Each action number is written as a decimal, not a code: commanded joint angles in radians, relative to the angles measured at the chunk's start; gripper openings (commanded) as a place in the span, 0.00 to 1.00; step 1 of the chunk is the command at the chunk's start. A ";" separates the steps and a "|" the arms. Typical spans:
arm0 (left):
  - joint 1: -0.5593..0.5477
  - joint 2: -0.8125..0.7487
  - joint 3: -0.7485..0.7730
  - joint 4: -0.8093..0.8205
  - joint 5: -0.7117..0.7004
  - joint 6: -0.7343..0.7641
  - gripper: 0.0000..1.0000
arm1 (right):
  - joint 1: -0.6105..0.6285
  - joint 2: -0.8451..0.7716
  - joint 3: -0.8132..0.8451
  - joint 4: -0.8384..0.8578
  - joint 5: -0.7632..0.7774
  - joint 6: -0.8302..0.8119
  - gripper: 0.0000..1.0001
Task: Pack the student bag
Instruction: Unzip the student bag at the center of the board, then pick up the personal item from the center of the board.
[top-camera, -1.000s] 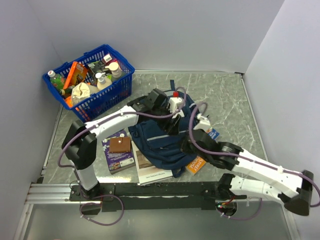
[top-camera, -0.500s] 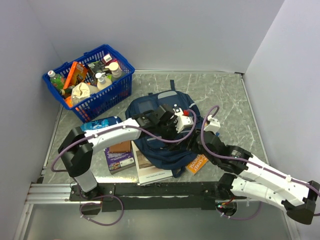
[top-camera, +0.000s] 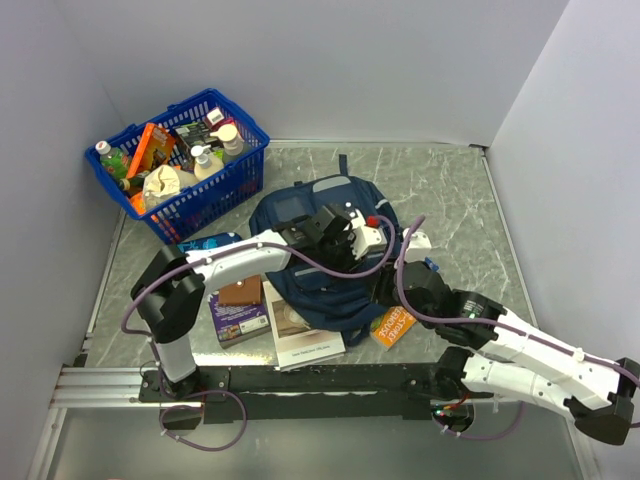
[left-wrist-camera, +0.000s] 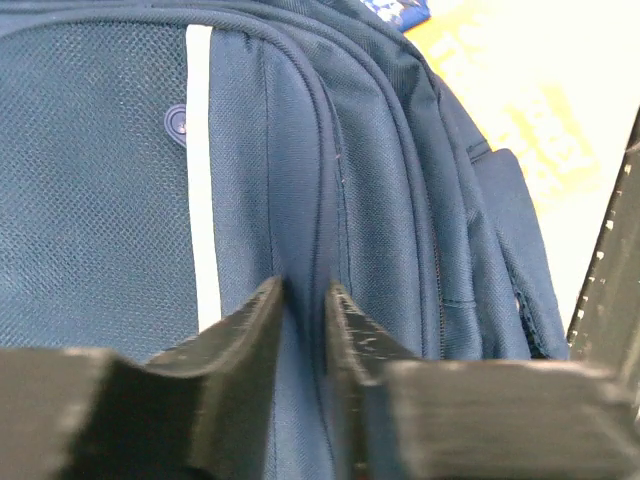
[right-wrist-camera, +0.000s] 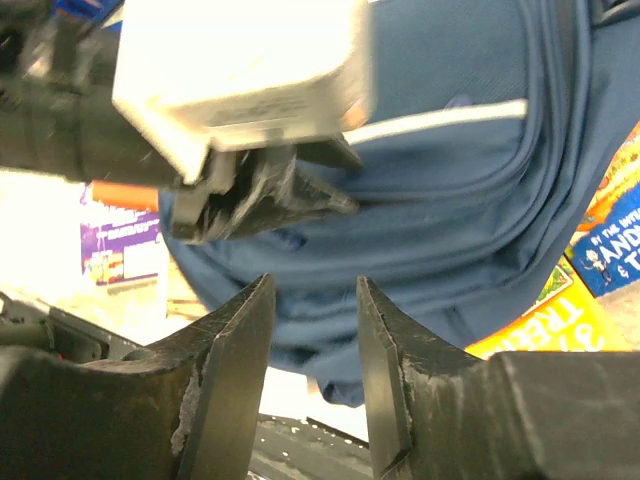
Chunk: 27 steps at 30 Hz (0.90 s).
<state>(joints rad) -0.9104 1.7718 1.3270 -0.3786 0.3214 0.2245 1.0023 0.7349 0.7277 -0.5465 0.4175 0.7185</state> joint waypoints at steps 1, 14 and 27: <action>0.056 0.015 0.072 0.015 0.019 -0.005 0.20 | 0.039 -0.015 0.044 0.019 0.036 -0.053 0.44; 0.110 -0.012 0.163 -0.022 0.146 -0.077 0.02 | 0.277 0.167 0.102 0.097 0.132 -0.195 0.50; 0.110 -0.020 0.195 -0.147 0.277 -0.017 0.01 | 0.377 0.733 0.260 0.520 0.127 -0.617 0.64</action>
<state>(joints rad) -0.7952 1.7912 1.4605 -0.4732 0.4740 0.1871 1.3373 1.3617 0.9321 -0.2104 0.4767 0.2806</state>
